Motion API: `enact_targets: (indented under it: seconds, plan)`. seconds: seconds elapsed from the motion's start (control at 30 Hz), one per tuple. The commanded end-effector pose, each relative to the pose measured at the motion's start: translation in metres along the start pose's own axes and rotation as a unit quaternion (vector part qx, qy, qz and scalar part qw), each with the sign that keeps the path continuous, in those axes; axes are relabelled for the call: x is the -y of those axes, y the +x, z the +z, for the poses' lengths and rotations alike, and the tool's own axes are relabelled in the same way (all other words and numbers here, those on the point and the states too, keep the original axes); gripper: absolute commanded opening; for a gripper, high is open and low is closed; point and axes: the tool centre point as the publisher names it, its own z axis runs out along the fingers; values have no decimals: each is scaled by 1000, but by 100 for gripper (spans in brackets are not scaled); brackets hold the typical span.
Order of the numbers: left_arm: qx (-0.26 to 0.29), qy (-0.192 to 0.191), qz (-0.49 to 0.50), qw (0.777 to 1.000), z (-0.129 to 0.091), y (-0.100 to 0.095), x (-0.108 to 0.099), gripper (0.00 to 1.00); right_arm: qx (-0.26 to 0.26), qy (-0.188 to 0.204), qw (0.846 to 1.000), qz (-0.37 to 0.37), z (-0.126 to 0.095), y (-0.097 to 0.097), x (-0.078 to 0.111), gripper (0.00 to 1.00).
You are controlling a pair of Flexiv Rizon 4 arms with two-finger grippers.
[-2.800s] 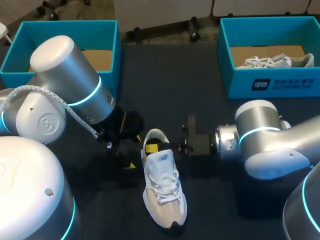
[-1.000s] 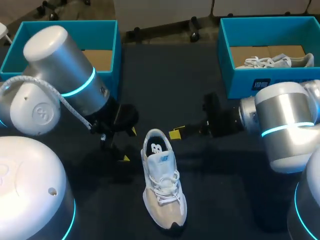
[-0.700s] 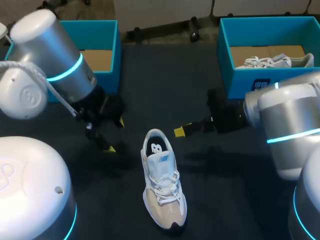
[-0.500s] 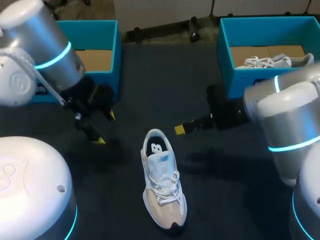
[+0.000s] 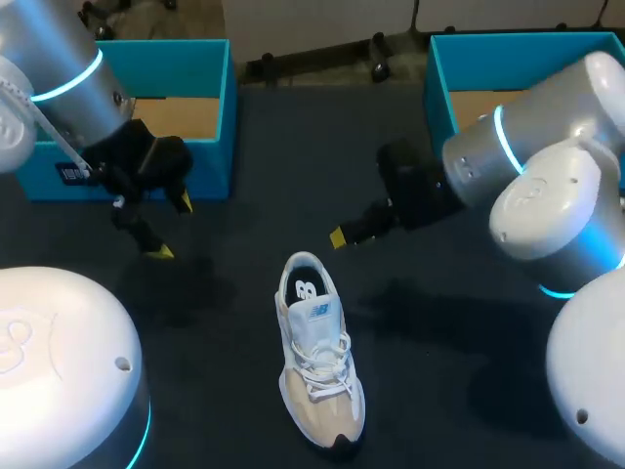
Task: Take the shoe out of the shoebox, open the shoe tongue, remove and reinsert the insole, then place the shoe into the shoebox
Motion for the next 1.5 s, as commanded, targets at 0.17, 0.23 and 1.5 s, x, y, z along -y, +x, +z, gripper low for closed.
enact_targets:
  seconds: [0.17, 0.23, 1.5]
  plan:
    - [6, 3, 1, 1000, -10, 3, -10, 100, 68, 162, 984, 33, 0, 4, -8, 50]
    - [5, 6, 3, 1000, -12, 2, -12, 100, 83, 176, 980, 52, -2, 4, -9, 48]
    - [-2, -22, 30, 999, -46, -20, -44, 100, 212, 166, 942, 202, 25, 52, 2, 0]
